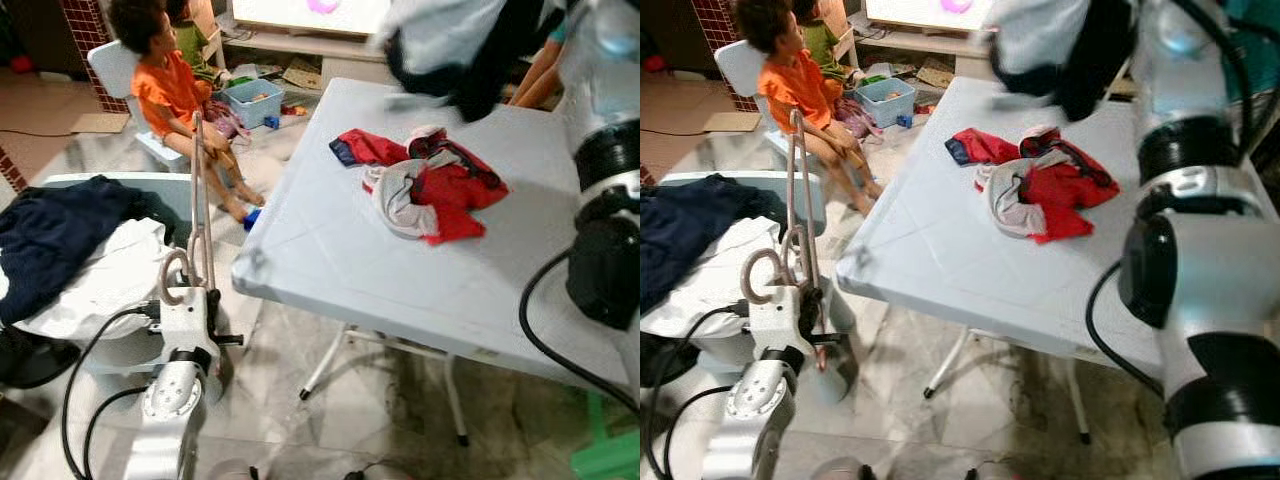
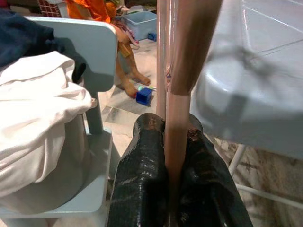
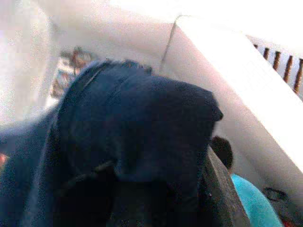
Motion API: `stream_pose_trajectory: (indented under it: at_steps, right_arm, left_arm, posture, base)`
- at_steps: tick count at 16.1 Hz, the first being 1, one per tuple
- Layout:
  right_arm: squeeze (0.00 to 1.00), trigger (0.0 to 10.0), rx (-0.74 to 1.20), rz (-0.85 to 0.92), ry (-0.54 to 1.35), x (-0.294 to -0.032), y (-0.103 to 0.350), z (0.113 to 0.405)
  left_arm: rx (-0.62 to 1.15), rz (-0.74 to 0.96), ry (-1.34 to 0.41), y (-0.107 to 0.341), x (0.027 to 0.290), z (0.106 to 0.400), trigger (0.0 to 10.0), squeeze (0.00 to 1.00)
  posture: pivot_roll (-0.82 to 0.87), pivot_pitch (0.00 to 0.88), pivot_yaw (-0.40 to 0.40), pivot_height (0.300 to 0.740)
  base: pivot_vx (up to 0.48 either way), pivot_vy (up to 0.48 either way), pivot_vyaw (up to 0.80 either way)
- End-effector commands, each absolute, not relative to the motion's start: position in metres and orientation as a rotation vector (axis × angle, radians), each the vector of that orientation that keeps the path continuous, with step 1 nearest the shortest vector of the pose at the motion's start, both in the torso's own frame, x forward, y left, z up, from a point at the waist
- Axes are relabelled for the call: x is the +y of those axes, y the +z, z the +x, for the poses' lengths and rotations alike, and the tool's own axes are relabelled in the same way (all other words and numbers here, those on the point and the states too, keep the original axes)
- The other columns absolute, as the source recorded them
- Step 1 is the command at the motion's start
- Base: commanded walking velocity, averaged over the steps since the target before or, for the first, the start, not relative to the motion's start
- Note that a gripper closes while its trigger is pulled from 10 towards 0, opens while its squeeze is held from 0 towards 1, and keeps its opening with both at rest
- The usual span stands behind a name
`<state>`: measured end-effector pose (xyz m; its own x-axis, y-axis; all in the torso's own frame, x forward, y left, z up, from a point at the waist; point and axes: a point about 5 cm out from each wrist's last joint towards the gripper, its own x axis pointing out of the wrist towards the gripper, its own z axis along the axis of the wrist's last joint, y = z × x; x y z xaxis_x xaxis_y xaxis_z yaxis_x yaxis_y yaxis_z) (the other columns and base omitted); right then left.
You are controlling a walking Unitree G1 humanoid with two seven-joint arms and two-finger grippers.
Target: Hang hanger
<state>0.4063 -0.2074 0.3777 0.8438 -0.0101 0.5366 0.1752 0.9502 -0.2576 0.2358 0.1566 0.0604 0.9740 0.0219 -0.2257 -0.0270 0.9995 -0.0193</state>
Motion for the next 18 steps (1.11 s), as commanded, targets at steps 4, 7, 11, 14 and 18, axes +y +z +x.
stream_pose_trajectory:
  at_steps: [4, 7, 11, 14, 18]
  right_arm:
    - [0.0, 10.0, 0.159, -0.444, -0.064, -0.237, 0.205, 0.407]
    - [1.0, 10.0, 0.452, -0.217, -0.045, -0.256, 0.115, 0.37]
    - [1.0, 10.0, 0.434, -0.396, 0.152, -0.27, 0.099, 0.347]
    - [1.0, 10.0, 0.468, -0.601, 0.46, -0.274, 0.081, 0.314]
    - [1.0, 10.0, 0.403, -0.568, 0.436, -0.289, 0.092, 0.292]
  left_arm:
    - [0.218, -0.014, -0.026, 0.067, 0.151, 0.242, 10.0, 0.0]
    - [0.24, -0.02, -0.05, 0.065, 0.148, 0.245, 10.0, 0.0]
    - [0.253, -0.015, -0.095, 0.063, 0.142, 0.244, 10.0, 0.0]
    - [0.264, -0.005, -0.13, 0.062, 0.141, 0.245, 10.0, 0.0]
    - [0.247, 0.011, -0.185, 0.065, 0.135, 0.247, 10.0, 0.0]
  posture:
    - [0.05, 0.0, -0.037, 0.74]
    - [0.05, 0.0, -0.027, 0.74]
    - [0.02, 0.0, -0.01, 0.74]
    - [0.01, 0.0, 0.007, 0.74]
    - [0.0, 0.0, 0.021, 0.74]
  base:
    - [0.0, 0.0, 0.0]
    - [0.0, 0.0, 0.0]
    - [0.0, 0.0, 0.0]
    - [0.0, 0.0, 0.0]
    - [0.0, 0.0, 0.0]
